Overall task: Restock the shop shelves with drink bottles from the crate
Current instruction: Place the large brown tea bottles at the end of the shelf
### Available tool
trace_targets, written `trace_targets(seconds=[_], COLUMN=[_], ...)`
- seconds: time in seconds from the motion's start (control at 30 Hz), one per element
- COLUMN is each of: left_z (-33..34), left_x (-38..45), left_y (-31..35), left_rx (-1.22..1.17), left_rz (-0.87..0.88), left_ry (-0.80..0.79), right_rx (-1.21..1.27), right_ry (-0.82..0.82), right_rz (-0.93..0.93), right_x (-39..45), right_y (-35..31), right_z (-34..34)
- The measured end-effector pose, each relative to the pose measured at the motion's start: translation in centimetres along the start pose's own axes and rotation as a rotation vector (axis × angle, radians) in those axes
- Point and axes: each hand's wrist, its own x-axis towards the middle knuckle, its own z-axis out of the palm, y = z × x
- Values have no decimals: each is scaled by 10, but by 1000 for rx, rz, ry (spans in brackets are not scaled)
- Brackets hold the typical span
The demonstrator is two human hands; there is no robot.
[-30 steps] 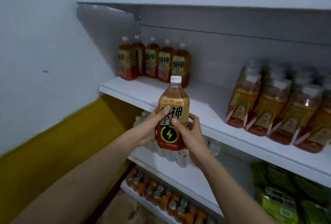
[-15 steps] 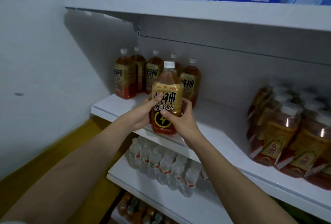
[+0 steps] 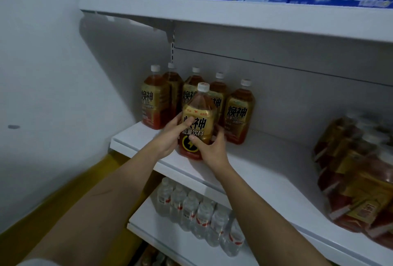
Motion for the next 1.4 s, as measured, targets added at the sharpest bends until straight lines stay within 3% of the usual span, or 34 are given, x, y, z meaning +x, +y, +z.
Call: trace_targets(seconds=[0.23, 0.77, 1.0, 1.4], left_z=[-11, -25, -29, -32], left_x=[27, 58, 63, 63], left_y=[-10, -49, -56, -55], left_rx=[37, 171, 262, 325], left_rz=[83, 350, 405, 405], left_ry=[204, 810, 901, 905], right_rx=[-103, -232, -306, -339], right_ry=[9, 208, 259, 34], right_rz=[6, -9, -68, -61], right_x=[44, 82, 82, 68], right_y=[7, 40, 48, 51], right_z=[22, 72, 87, 81])
